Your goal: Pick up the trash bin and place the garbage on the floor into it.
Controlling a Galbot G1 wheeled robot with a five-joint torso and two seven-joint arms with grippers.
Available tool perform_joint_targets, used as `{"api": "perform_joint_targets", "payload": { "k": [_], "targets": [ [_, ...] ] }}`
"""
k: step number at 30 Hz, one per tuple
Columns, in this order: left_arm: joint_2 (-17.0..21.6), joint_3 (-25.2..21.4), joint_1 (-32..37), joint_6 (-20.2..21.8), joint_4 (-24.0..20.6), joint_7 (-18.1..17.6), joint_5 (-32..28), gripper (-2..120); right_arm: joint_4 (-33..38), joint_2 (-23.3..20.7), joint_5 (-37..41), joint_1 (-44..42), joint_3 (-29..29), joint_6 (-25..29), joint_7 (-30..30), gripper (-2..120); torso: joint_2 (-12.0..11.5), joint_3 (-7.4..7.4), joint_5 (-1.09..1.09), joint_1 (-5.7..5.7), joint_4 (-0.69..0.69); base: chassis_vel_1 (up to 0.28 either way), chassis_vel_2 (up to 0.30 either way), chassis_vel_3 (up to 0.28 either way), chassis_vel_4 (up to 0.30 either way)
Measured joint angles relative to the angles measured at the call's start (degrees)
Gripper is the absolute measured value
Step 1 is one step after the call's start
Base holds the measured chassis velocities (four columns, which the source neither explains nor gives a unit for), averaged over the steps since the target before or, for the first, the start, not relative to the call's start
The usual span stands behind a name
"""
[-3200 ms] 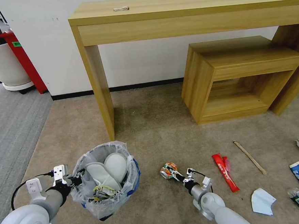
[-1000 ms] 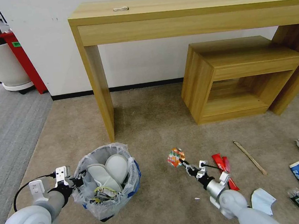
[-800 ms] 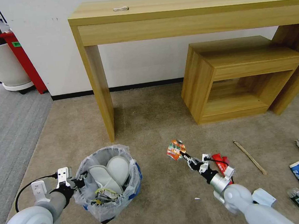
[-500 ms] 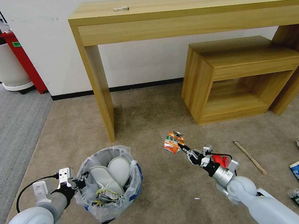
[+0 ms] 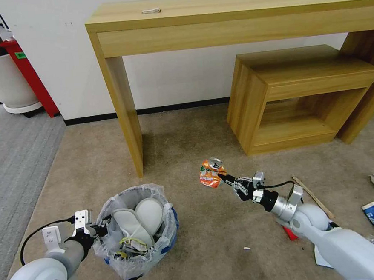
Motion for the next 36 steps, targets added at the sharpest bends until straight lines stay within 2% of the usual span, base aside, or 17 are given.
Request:
{"api": "perform_joint_targets", "payload": {
  "k": [5, 19, 25, 36],
  "targets": [
    [0.09, 0.23, -0.45, 0.28, -0.13, 0.04, 0.05, 1, 3.83, -1.75, -0.75, 1.90, -2.46, -0.55, 0.86, 0, 0.00, 0.00, 0.00, 0.00, 0.00, 0.000, 0.000, 0.000, 0.000],
    [1.50, 0.66, -1.31, 0.43, 0.27, 0.17, -0.27, 1, 9.25, -5.91, 0.21, 12.63, -15.85, -3.50, 3.90, 0, 0.00, 0.00, 0.00, 0.00, 0.00, 0.000, 0.000, 0.000, 0.000],
    [1.63, 0.69, -1.41, 0.45, 0.25, 0.20, -0.38, 1, 9.56, -5.61, 0.29, 16.52, -19.27, -3.63, 4.69, 0, 0.00, 0.00, 0.00, 0.00, 0.00, 0.000, 0.000, 0.000, 0.000],
    [2.37, 0.05, -1.16, 0.49, -0.09, 0.13, -1.15, 1, 8.13, -2.29, 0.91, 22.84, -26.08, -3.80, 5.12, 0, 0.00, 0.00, 0.01, 0.00, 0.00, 0.000, 0.000, 0.000, 0.000]
  ]
}}
